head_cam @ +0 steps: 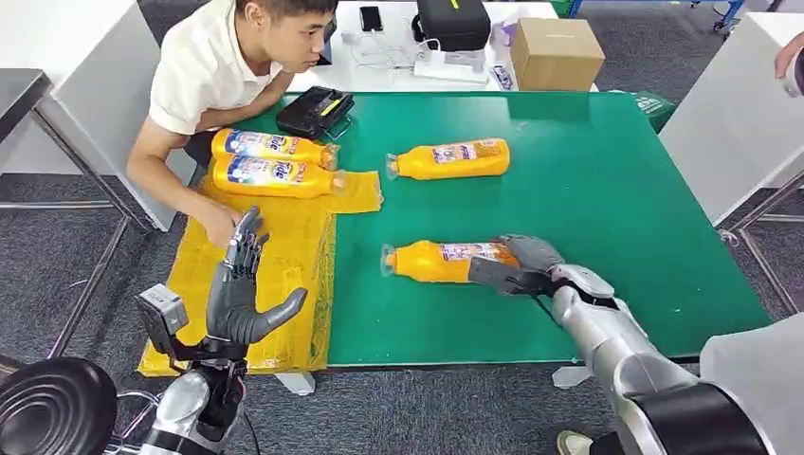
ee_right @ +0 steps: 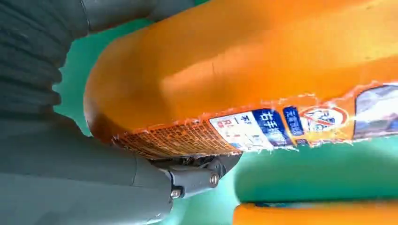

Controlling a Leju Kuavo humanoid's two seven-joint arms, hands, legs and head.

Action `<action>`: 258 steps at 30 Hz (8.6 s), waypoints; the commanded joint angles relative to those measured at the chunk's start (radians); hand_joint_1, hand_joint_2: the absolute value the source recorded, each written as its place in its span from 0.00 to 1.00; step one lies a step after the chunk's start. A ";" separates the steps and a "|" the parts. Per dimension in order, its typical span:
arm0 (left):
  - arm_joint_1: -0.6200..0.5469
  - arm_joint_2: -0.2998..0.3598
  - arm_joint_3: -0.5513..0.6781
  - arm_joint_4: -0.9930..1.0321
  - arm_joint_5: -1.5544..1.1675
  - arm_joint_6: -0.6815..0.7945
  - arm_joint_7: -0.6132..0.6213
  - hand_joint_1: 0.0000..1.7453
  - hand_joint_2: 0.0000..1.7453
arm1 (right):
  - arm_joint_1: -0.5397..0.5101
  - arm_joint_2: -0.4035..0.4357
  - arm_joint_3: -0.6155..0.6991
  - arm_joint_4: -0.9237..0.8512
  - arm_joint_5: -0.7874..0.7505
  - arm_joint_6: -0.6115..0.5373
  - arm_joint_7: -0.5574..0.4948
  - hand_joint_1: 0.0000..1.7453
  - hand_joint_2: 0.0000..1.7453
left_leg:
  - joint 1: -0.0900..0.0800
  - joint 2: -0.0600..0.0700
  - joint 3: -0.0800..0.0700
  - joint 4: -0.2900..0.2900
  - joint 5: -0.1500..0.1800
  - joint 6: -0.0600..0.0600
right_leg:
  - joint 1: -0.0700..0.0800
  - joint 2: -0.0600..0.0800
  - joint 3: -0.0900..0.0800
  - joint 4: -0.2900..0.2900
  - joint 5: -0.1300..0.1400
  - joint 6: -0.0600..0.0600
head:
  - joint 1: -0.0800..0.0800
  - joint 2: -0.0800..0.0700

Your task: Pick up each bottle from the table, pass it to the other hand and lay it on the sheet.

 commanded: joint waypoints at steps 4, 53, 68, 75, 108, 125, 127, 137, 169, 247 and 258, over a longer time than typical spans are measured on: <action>0.038 -0.018 -0.017 0.053 0.203 -0.015 0.086 0.00 1.00 | 0.161 0.134 -0.214 -0.155 -0.288 -0.026 -0.226 1.00 1.00 | 0.000 0.002 0.004 -0.003 0.000 -0.001 | 0.000 0.000 0.003 -0.002 0.001 -0.001 | 0.000 0.000; -0.018 -0.030 -0.130 0.145 0.224 -0.010 0.117 0.00 1.00 | 0.278 0.343 0.290 -0.303 -0.580 0.040 -0.148 1.00 1.00 | 0.000 -0.001 -0.007 -0.001 0.000 -0.001 | 0.000 -0.001 -0.007 0.000 -0.001 -0.001 | 0.000 0.000; -0.037 -0.044 -0.081 0.123 0.402 -0.059 0.136 1.00 1.00 | 0.281 0.373 0.363 -0.221 -0.527 -0.033 -0.152 0.78 1.00 | 0.001 -0.002 -0.007 -0.002 0.000 -0.001 | 0.001 -0.004 -0.007 -0.001 -0.001 -0.001 | 0.000 0.000; -0.022 -0.060 -0.027 0.070 0.447 -0.037 0.104 1.00 1.00 | 0.324 0.377 0.358 -0.255 -0.549 -0.049 -0.196 0.00 0.00 | 0.000 -0.002 -0.006 -0.001 -0.001 -0.001 | 0.000 -0.004 -0.006 0.000 -0.002 -0.001 | 0.000 0.000; -0.247 0.061 0.206 0.324 -0.804 0.762 0.053 1.00 1.00 | 0.440 0.280 0.379 -0.485 -0.451 -0.170 -0.226 0.00 0.00 | 0.000 -0.002 -0.005 -0.003 0.001 -0.002 | 0.000 -0.004 -0.006 -0.001 -0.001 -0.002 | 0.000 0.000; -0.638 0.063 0.039 1.124 -1.327 0.426 0.308 1.00 1.00 | 0.463 0.304 0.385 -0.607 -0.493 -0.087 -0.277 0.00 0.00 | 0.001 -0.001 -0.007 -0.001 0.001 -0.002 | 0.000 -0.003 -0.008 0.001 0.001 -0.004 | 0.000 0.000; -0.661 0.062 0.034 1.151 -1.332 0.367 0.308 1.00 1.00 | 0.461 0.305 0.386 -0.612 -0.498 -0.085 -0.278 0.00 0.00 | 0.001 -0.001 -0.010 0.000 0.002 -0.002 | 0.001 -0.002 -0.010 0.001 0.002 -0.004 | 0.000 0.000; -0.676 0.029 0.045 1.189 -1.300 0.206 0.277 0.64 1.00 | 0.455 0.311 0.383 -0.579 -0.519 -0.085 -0.287 0.00 0.00 | 0.000 -0.001 -0.008 -0.002 0.004 -0.002 | 0.000 -0.002 -0.008 0.000 0.002 -0.003 | 0.000 0.000; -0.285 0.060 0.257 0.425 -0.146 -0.132 -0.047 0.00 1.00 | 0.499 0.261 0.367 -0.590 -0.533 -0.173 -0.305 0.00 0.00 | 0.000 0.004 -0.006 -0.002 0.003 -0.003 | 0.000 0.002 -0.009 0.000 0.002 -0.004 | 0.000 0.000; -0.052 0.018 -0.060 0.123 -0.086 -0.123 -0.092 0.00 1.00 | -0.020 0.023 0.018 0.062 0.104 -0.208 0.037 0.00 1.00 | -0.003 -0.002 -0.012 -0.001 0.007 0.002 | -0.003 -0.002 -0.012 0.000 0.007 0.003 | 0.000 0.000; -0.030 0.022 -0.077 0.098 -0.084 -0.128 -0.092 0.00 1.00 | 0.022 0.036 0.016 0.054 0.093 -0.207 -0.007 0.00 1.00 | -0.003 -0.001 -0.010 -0.002 0.007 0.002 | -0.003 -0.003 -0.009 -0.001 0.006 0.002 | 0.000 0.000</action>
